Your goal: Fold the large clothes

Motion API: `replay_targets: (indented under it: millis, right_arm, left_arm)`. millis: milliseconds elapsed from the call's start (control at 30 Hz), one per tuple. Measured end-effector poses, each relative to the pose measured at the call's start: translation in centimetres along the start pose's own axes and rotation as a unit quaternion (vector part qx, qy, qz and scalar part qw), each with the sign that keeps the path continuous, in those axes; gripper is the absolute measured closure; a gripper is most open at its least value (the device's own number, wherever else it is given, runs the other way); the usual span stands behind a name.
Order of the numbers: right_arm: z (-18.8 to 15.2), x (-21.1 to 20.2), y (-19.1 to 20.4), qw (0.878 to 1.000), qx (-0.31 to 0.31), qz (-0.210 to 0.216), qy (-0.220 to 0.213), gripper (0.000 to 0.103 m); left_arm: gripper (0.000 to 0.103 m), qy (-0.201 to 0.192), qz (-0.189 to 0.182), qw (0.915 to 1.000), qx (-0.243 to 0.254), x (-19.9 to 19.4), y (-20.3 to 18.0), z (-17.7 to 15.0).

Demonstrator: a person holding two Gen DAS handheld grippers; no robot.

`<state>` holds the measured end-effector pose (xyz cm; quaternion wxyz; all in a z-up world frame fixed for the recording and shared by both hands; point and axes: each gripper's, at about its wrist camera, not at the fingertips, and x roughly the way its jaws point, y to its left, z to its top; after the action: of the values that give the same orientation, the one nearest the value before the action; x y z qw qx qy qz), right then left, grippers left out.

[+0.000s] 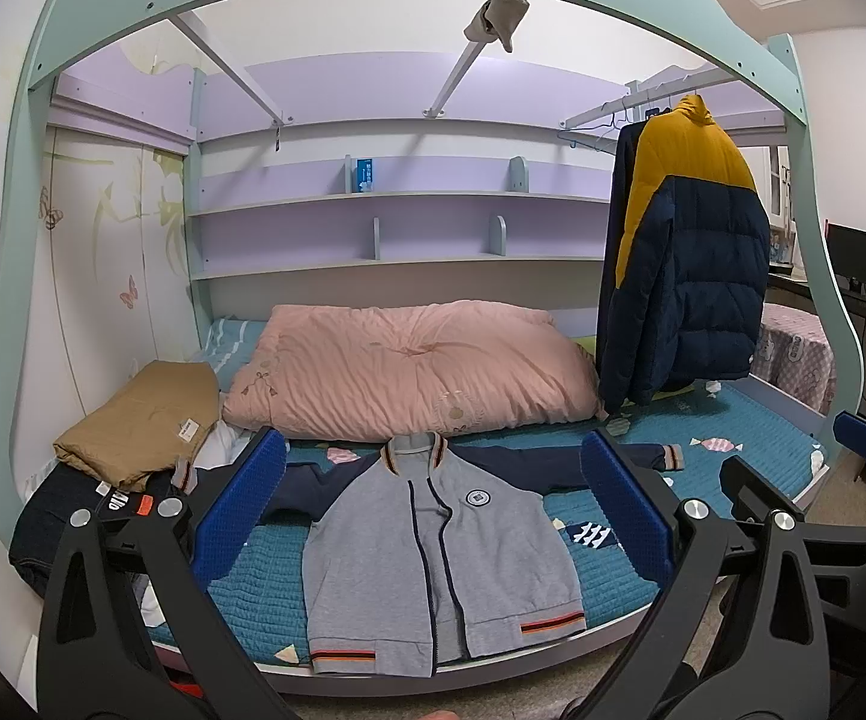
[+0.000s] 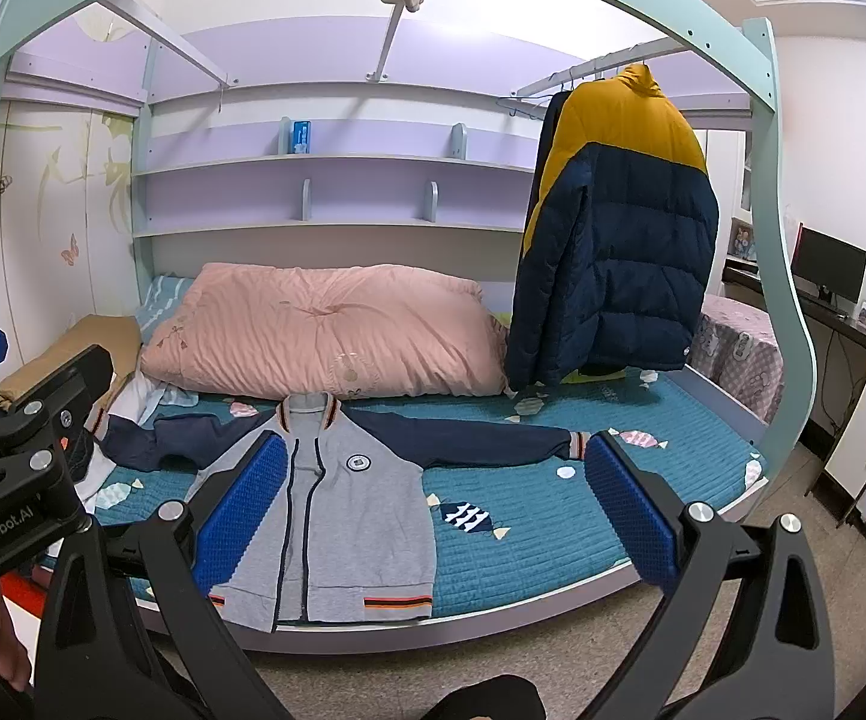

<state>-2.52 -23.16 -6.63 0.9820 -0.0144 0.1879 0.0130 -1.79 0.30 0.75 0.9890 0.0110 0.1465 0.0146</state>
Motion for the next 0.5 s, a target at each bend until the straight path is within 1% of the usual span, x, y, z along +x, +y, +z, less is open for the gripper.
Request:
replay_targets:
  millis: [267,500]
  right_arm:
    - [-0.4,0.3,0.3,1.0,0.002,0.004,0.005,0.007]
    - [-0.3,1.9,0.2,1.0,0.005,0.013,0.013,0.007]
  left_arm:
    - [0.004,0.004,0.004,1.0,0.004,0.4,0.1,-0.3]
    - [0.004,0.009,0.011,0.9999,0.01,1.3,-0.2,-0.3]
